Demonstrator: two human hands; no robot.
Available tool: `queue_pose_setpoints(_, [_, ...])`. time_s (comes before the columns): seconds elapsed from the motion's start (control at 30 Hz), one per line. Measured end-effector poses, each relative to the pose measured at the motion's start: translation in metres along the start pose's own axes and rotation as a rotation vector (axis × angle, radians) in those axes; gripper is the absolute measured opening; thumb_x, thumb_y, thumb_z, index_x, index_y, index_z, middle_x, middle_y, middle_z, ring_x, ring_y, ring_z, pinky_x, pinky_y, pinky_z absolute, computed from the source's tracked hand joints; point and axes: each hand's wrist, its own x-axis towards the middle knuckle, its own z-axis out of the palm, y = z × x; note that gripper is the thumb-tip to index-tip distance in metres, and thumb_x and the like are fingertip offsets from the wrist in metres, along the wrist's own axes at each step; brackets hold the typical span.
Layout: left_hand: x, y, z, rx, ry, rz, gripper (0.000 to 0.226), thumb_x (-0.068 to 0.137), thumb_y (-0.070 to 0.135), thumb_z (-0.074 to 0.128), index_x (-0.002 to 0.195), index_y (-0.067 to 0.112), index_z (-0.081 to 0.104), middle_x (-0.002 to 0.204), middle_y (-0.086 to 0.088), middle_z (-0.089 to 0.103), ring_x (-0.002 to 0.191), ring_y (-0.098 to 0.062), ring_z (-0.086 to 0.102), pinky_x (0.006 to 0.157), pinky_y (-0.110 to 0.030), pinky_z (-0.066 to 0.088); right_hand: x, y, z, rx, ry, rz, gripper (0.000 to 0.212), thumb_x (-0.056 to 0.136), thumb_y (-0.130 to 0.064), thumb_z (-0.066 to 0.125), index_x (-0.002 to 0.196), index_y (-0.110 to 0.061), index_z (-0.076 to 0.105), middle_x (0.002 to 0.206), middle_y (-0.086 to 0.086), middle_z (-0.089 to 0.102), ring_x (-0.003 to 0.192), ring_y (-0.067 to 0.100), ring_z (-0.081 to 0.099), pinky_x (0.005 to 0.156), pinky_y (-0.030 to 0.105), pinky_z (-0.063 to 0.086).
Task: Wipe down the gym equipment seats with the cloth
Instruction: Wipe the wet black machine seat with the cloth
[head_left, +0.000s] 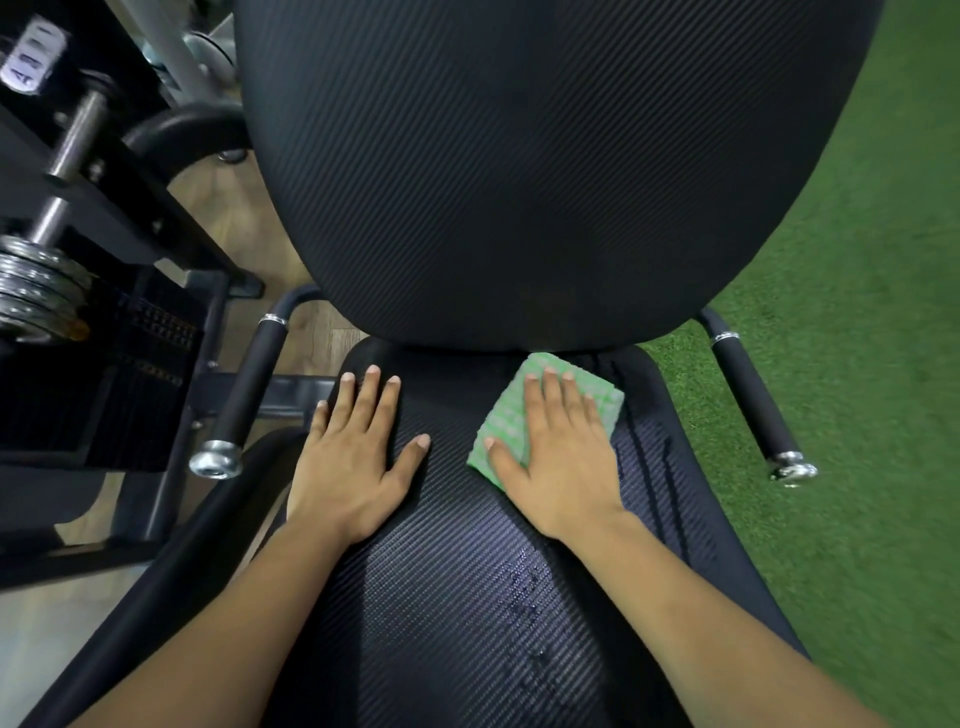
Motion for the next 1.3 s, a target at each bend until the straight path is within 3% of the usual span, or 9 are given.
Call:
queue_pose_setpoints(0.17, [0.000, -0.001, 0.000, 0.006, -0.005, -0.002, 0.084, 0.080, 0.070, -0.003, 0.152, 0.027, -0.003, 0.159, 0.005, -0.012, 0.144, -0.013, -0.019, 0.120, -0.038, -0.005, 0.012, 0.032, -0.003, -0.018, 0.006, 0.256, 0.095, 0.081, -0.065, 0.004, 0.152, -0.002, 0.005, 0.160, 0.017, 0.004, 0.148, 0.031, -0.001, 0.120, 0.043, -0.001])
queue_pose_setpoints(0.27, [0.000, 0.000, 0.001, 0.010, 0.000, 0.000, 0.084, 0.081, 0.070, -0.002, 0.152, 0.026, -0.001, 0.159, 0.005, -0.010, 0.145, -0.014, -0.017, 0.120, -0.039, -0.002, 0.016, 0.023, -0.003, -0.018, -0.013, 0.205, 0.092, 0.082, -0.063, 0.005, 0.152, -0.003, 0.005, 0.160, 0.017, 0.003, 0.147, 0.031, -0.003, 0.119, 0.043, -0.003])
queue_pose_setpoints(0.37, [0.000, 0.001, 0.001, 0.003, 0.008, 0.004, 0.084, 0.081, 0.070, 0.000, 0.153, 0.026, 0.002, 0.159, 0.004, -0.007, 0.146, -0.015, -0.014, 0.120, -0.040, -0.001, 0.010, 0.007, -0.003, -0.010, -0.025, -0.001, 0.102, 0.069, -0.064, -0.004, 0.152, -0.005, 0.007, 0.160, 0.014, 0.005, 0.148, 0.029, -0.001, 0.118, 0.040, -0.003])
queue_pose_setpoints(0.47, [0.001, 0.000, 0.001, -0.002, 0.012, 0.005, 0.084, 0.081, 0.070, 0.001, 0.153, 0.026, 0.002, 0.159, 0.004, -0.006, 0.146, -0.014, -0.014, 0.120, -0.040, -0.001, 0.009, 0.008, -0.002, 0.021, -0.040, -0.099, 0.101, 0.071, -0.067, -0.001, 0.153, -0.010, 0.007, 0.161, 0.009, 0.004, 0.148, 0.024, -0.002, 0.119, 0.038, -0.004])
queue_pose_setpoints(0.77, [0.001, 0.000, 0.002, 0.008, 0.009, 0.004, 0.083, 0.081, 0.069, -0.001, 0.153, 0.027, 0.000, 0.159, 0.004, -0.009, 0.145, -0.015, -0.015, 0.120, -0.039, -0.002, 0.021, 0.047, -0.012, -0.024, -0.035, 0.136, 0.081, 0.092, -0.060, 0.020, 0.152, -0.006, 0.008, 0.161, 0.013, 0.005, 0.148, 0.027, -0.001, 0.119, 0.039, -0.001])
queue_pose_setpoints(0.93, [0.000, 0.001, 0.000, 0.021, 0.000, 0.001, 0.085, 0.079, 0.069, -0.003, 0.153, 0.027, -0.001, 0.159, 0.005, -0.010, 0.145, -0.015, -0.016, 0.120, -0.039, -0.002, 0.020, -0.007, -0.001, 0.004, -0.035, -0.084, 0.101, 0.068, -0.063, -0.002, 0.153, -0.008, 0.008, 0.161, 0.012, 0.007, 0.148, 0.028, 0.001, 0.120, 0.040, 0.000])
queue_pose_setpoints(1.1, [0.001, -0.001, 0.001, -0.002, 0.001, 0.002, 0.085, 0.080, 0.071, 0.001, 0.153, 0.028, 0.002, 0.160, 0.005, -0.007, 0.146, -0.014, -0.014, 0.120, -0.040, -0.001, 0.016, -0.012, 0.003, 0.033, -0.018, -0.137, 0.099, 0.071, -0.066, -0.003, 0.154, -0.013, 0.006, 0.162, 0.006, 0.003, 0.148, 0.023, -0.004, 0.119, 0.037, -0.006])
queue_pose_setpoints(1.3, [0.001, -0.002, 0.001, 0.009, -0.007, 0.005, 0.085, 0.079, 0.071, -0.001, 0.152, 0.028, -0.001, 0.159, 0.006, -0.010, 0.145, -0.014, -0.016, 0.120, -0.039, -0.003, 0.009, 0.037, -0.004, 0.013, 0.032, 0.114, 0.091, 0.081, -0.065, 0.011, 0.153, -0.011, 0.010, 0.161, 0.009, 0.007, 0.148, 0.026, 0.002, 0.119, 0.039, -0.001])
